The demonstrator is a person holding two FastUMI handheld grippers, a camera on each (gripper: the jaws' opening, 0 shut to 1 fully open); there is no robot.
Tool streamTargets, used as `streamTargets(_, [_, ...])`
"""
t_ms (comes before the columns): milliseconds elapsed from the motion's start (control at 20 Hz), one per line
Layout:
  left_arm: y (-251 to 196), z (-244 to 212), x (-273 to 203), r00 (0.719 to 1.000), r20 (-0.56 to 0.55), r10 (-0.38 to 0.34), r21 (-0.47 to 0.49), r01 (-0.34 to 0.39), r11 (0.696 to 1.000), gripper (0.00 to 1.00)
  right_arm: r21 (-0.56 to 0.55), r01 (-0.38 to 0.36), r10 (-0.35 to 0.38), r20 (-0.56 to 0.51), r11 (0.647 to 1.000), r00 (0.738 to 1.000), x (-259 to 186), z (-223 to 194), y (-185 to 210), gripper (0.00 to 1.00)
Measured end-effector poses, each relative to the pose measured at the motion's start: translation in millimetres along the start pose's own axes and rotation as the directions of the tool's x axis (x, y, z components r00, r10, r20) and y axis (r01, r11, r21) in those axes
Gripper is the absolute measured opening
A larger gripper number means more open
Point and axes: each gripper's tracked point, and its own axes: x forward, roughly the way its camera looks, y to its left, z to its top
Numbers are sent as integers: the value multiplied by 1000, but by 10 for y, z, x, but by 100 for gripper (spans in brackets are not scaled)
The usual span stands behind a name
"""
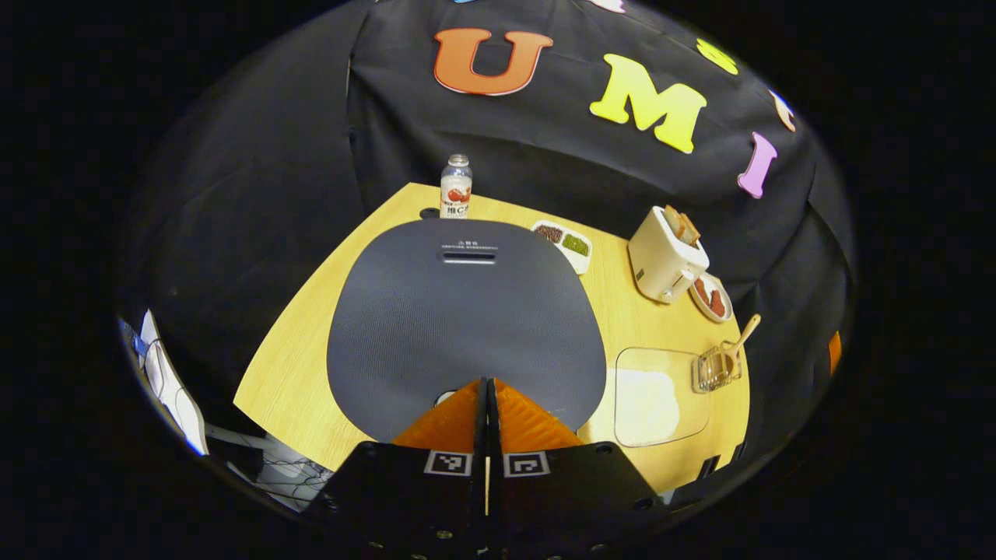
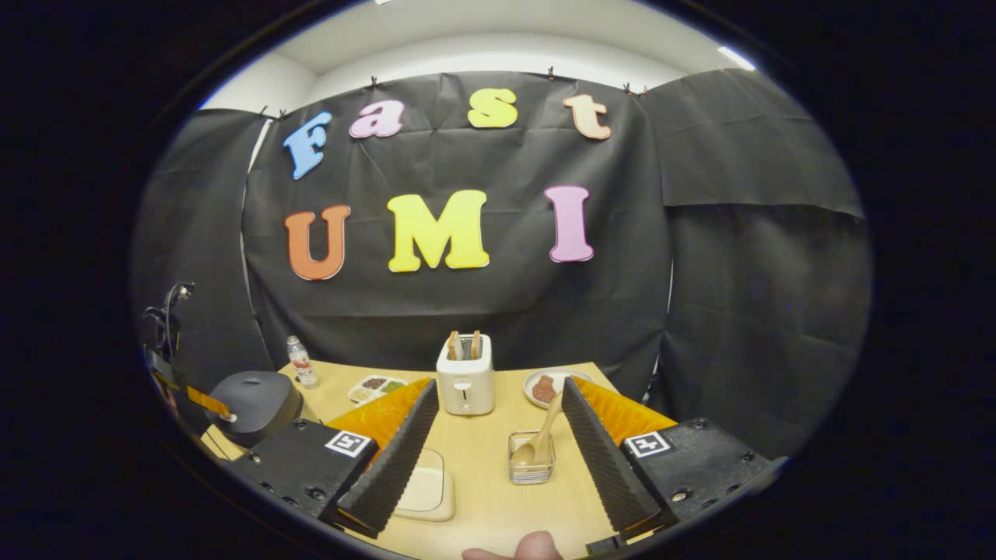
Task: Close the left gripper, press the button to open the rice cooker; take a wooden spoon from the chopstick holder with the right hand, scoop a spoonful of rice and pour it into the rice cooker, then put the wooden spoon back into the chopstick holder.
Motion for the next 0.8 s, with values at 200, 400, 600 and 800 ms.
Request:
streamTargets(200, [-41,534,-352,978,208,-14,14,11,1000,1,-9,6,-6,29,1000,1000,-57,102,-58,100])
streamTargets(400, [-118,1115,-659,911,410,-28,85,-8,996,1,-17,4,-3,39,1000,999,-124,151,-90,100])
streamTargets(600, [-208,1427,-1007,844,536,-32,99,-25,995,3,-25,3,-2,50,1000,999,-156,211,-130,100])
streamTargets(800, [-393,1505,-1305,787,613,-71,136,-17,991,24,-18,10,-9,52,1000,999,-165,198,-206,100])
